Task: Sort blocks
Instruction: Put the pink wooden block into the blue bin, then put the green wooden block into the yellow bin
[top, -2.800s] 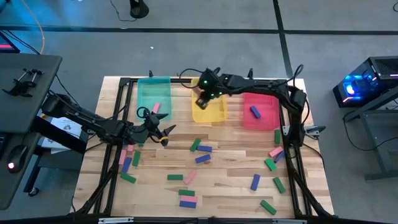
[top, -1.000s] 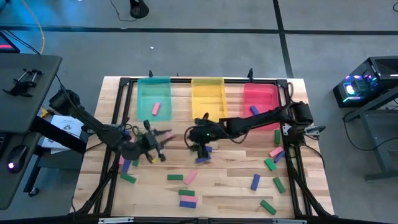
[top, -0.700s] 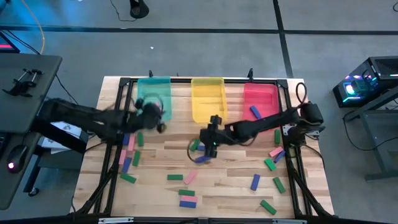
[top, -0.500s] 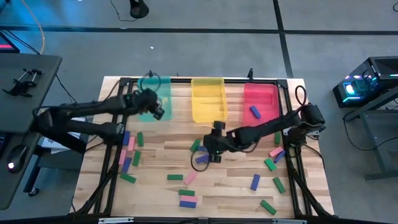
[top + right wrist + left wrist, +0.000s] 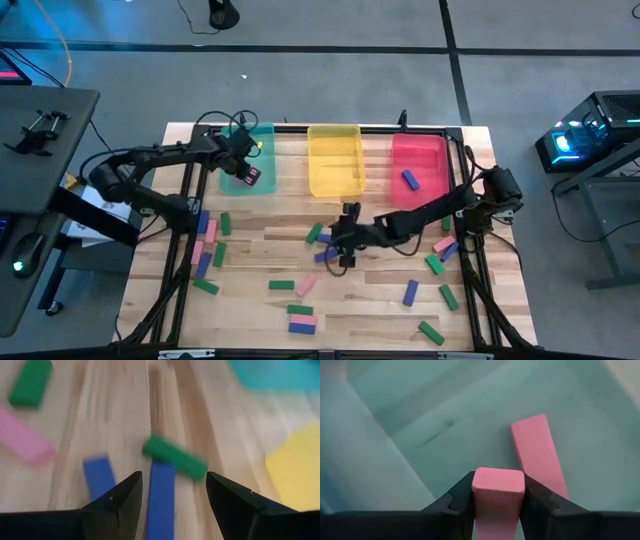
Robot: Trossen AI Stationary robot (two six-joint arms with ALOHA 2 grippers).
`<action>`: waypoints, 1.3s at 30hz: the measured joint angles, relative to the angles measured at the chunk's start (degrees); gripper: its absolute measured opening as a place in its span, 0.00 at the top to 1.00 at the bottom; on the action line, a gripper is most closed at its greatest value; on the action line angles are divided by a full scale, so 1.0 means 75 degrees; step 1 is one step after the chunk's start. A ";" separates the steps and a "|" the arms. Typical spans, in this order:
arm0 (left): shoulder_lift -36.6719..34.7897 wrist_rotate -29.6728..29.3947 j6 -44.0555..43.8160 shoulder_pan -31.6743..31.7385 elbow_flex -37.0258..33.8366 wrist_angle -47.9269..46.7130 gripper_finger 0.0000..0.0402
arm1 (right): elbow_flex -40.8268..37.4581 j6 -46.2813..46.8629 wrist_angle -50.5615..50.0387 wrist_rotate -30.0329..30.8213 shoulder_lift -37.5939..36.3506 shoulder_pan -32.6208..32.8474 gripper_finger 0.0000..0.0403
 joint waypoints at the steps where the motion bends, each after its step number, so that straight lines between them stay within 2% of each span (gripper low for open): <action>1: 0.0106 -0.0003 0.0087 0.0000 0.0000 0.0022 0.70 | -0.0143 -0.0279 0.0582 -0.0213 0.0020 -0.0098 0.50; 3: 0.0242 0.0000 0.0223 0.0000 0.0000 0.0017 0.64 | -0.0359 -0.0937 0.1477 -0.0907 0.0094 -0.0359 0.50; 6: 0.0280 -0.0015 0.0249 0.0000 0.0000 0.0042 0.57 | -0.0405 -0.1980 0.2086 -0.1910 0.0209 -0.0820 0.50; 10: 0.0098 -0.0024 0.0273 0.0000 0.0002 0.0005 0.51 | -0.0113 -0.2881 0.2040 -0.3075 0.0427 -0.1457 0.50; 14: -0.0357 -0.0024 0.0238 0.0000 0.0231 -0.0417 0.46 | 0.0524 -0.3747 0.1206 -0.4067 0.0804 -0.1957 0.50; 19: -0.1284 -0.0041 -0.0066 -0.0219 0.0601 -0.0916 0.45 | 0.1636 -0.5400 -0.1165 -0.4081 0.1339 -0.2216 0.50; 23: -0.2192 -0.0036 -0.0091 -0.0751 0.0609 -0.0878 0.45 | 0.2212 -0.6202 -0.2072 -0.4080 0.1686 -0.2349 0.50; 28: -0.3092 -0.0049 -0.0331 -0.1754 0.0609 -0.0801 0.45 | 0.2727 -0.6656 -0.2610 -0.4302 0.2224 -0.2461 0.50; 34: -0.3603 -0.0553 -0.0764 -0.3053 0.0607 -0.0486 0.45 | 0.2988 -0.6609 -0.2620 -0.4479 0.2532 -0.2356 0.51; 39: -0.3599 -0.1094 -0.0983 -0.4011 0.0599 -0.0141 0.45 | 0.2988 -0.6071 -0.2669 -0.4704 0.2560 -0.2336 0.63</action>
